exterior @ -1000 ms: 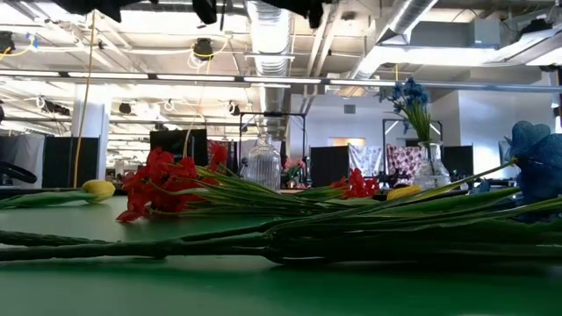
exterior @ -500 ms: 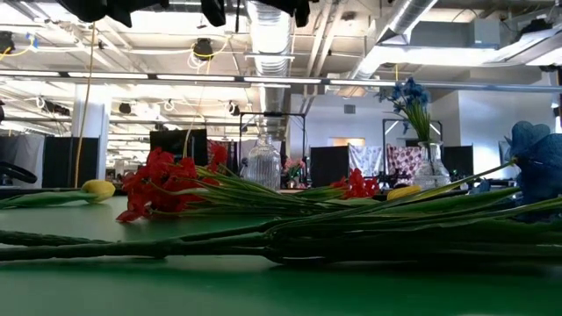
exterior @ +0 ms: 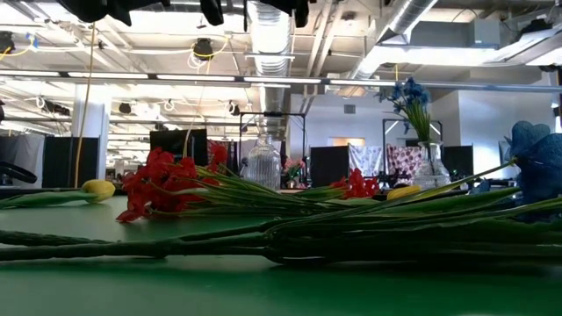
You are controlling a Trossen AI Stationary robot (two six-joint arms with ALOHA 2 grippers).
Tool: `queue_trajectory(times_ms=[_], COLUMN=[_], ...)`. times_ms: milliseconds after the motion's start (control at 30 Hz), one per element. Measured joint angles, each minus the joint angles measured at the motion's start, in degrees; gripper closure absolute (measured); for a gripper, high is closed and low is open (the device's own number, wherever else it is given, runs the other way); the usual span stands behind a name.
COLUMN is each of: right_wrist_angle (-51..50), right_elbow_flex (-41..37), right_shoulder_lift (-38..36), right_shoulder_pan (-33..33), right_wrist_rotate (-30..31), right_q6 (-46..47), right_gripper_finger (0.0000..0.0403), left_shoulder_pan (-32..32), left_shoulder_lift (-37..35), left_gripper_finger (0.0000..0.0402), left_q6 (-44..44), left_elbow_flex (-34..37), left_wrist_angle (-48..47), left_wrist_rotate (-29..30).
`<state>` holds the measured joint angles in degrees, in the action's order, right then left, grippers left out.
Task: Sort flowers into vase by color
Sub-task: Put the top blue flowers into the right transparent vase
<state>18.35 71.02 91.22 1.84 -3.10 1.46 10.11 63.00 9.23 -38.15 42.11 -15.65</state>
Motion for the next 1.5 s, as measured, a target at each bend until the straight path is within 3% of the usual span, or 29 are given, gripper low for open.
queue_trajectory(times_ms=[533, 1100, 1333, 1500], right_wrist_angle=[0.88, 0.90, -7.00, -15.06], right_elbow_flex=[0.00, 0.00, -0.02, -1.16], right_shoulder_lift=[-0.02, -0.31, -4.15, -9.67], right_shoulder_pan=[0.58, 0.51, 0.42, 0.15], right_wrist_rotate=[0.11, 0.18, 3.81, 11.06], right_q6=[0.06, -1.47, -1.69, -1.96], right_gripper_finger=[0.0237, 0.0386, 0.0386, 0.0382], left_shoulder_pan=[0.00, 0.00, 0.00, 0.00], left_shoulder_lift=[0.00, 0.00, -1.33, -5.23], left_gripper_finger=[0.0393, 0.0390, 0.0312, 0.0241], left_q6=[-1.11, -1.71, -6.99, -10.57], left_elbow_flex=[0.00, 0.00, -0.02, -0.02], left_wrist_angle=[-0.15, -1.46, -4.97, -10.35], left_wrist_rotate=[1.48, 3.31, 2.58, 4.18])
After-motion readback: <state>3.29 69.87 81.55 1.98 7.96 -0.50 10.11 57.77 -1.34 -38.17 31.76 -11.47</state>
